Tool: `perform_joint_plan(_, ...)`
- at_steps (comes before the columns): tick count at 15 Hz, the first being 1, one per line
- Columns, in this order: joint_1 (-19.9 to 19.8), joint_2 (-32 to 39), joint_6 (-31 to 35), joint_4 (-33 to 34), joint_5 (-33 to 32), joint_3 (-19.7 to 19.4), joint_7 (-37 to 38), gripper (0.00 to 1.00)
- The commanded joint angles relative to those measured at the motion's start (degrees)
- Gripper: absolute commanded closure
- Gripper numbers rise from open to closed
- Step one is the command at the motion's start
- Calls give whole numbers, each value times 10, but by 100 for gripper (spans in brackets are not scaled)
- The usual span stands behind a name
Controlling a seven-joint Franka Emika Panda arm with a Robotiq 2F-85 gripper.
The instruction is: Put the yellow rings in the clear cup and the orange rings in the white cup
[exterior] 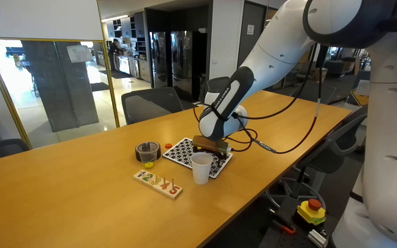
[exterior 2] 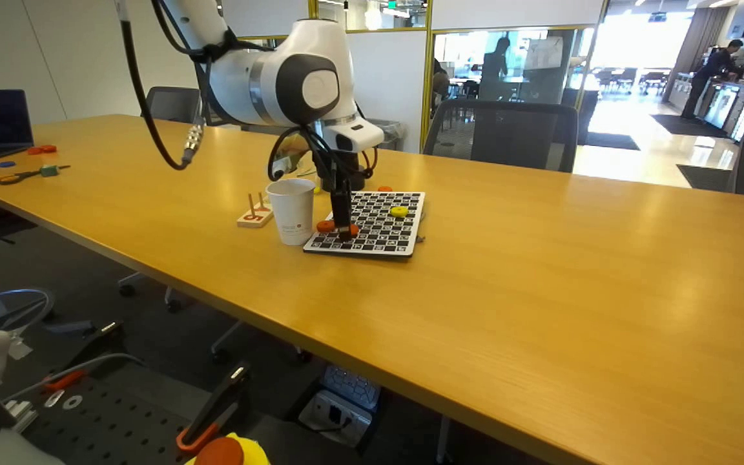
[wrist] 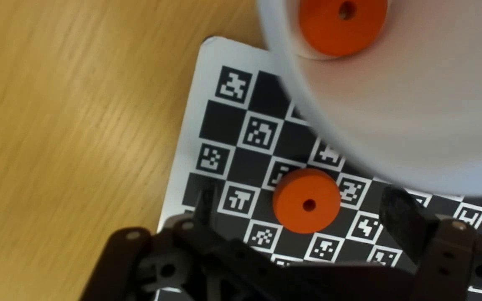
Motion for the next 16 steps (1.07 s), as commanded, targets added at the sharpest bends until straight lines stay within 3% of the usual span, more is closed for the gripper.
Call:
perform_joint_plan(1, 10, 10, 11, 19, -6, -4, 12, 0)
perform_joint_plan(9, 3, 18, 7, 31, 11, 3, -3, 0)
perform_joint_plan(10, 2, 20, 7, 32, 13, 4, -5, 25)
perform_joint_plan(11, 2, 22, 5, 34, 14, 5, -7, 26)
perform_joint_plan(16, 1, 24, 2, 37, 20, 7, -10, 65)
